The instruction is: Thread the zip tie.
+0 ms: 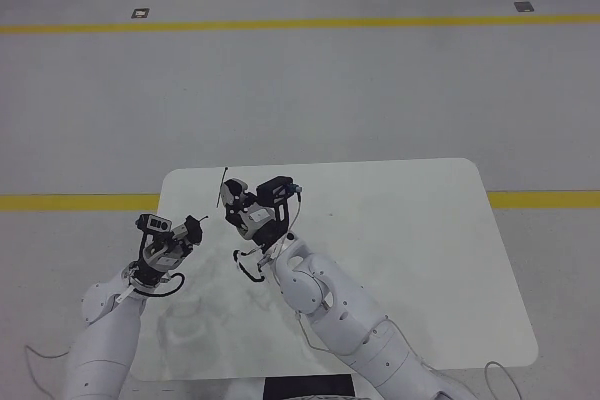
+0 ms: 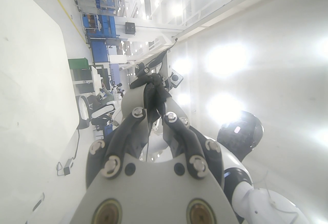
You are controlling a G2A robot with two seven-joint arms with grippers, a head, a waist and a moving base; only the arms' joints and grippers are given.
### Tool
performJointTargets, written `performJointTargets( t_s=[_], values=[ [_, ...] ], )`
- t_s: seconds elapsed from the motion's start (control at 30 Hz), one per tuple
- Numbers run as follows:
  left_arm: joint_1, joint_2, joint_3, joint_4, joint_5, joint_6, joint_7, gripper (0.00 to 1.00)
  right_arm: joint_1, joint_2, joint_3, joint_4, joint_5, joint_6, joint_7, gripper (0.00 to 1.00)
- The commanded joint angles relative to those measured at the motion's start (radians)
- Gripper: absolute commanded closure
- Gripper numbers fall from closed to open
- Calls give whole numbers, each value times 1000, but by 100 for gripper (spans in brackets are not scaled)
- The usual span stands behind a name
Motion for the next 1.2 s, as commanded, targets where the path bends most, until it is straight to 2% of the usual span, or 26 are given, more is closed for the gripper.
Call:
performJointTargets(
  t_s=[0.0, 0.37, 1.17],
  values=[
    [0, 0, 0, 0, 0, 0, 0, 100, -1, 0, 0, -1, 0, 0, 1, 100],
    [0, 0, 0, 0, 0, 0, 0, 100, -55, 6, -19, -67, -10, 1, 10, 100],
    [0, 0, 0, 0, 0, 0, 0, 100, -16, -12, -58, -1, -31, 40, -51, 100]
  ],
)
